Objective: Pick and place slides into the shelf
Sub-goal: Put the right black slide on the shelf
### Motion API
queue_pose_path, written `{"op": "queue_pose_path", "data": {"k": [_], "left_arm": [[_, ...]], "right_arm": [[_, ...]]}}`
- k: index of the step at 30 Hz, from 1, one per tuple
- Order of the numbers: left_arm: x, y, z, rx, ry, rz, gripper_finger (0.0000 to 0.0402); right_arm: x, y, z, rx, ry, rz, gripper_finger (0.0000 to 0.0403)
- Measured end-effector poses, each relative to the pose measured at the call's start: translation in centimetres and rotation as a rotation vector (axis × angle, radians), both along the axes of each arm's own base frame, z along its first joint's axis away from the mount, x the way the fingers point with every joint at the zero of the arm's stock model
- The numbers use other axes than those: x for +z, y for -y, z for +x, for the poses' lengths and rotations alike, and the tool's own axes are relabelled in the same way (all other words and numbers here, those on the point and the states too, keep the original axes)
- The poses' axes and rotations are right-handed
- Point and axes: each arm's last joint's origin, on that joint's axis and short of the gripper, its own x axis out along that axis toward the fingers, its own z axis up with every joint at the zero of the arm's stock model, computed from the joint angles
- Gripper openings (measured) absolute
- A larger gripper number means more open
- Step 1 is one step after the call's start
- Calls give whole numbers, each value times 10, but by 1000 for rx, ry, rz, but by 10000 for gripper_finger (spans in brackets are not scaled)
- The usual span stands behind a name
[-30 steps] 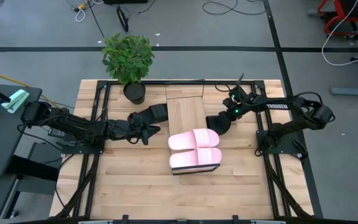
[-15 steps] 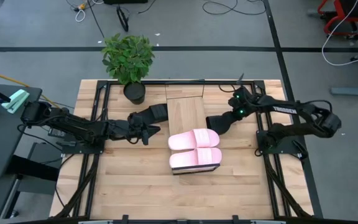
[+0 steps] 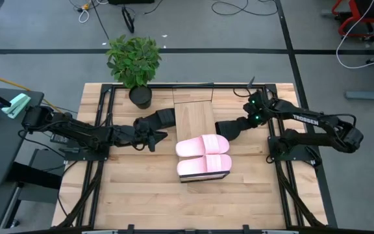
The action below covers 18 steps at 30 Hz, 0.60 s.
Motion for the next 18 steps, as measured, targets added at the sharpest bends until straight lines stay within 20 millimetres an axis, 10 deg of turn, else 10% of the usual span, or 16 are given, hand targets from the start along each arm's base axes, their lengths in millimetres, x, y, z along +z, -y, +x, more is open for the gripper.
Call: {"op": "queue_pose_path", "data": {"k": [10,18], "left_arm": [[0,1,0,3,1,-2,61],[0,1,0,3,2,-2,65]], "right_arm": [[9,-10,-13,-16,-18,-67,195],[-25,-21,-21,-158,245,14,228]]}}
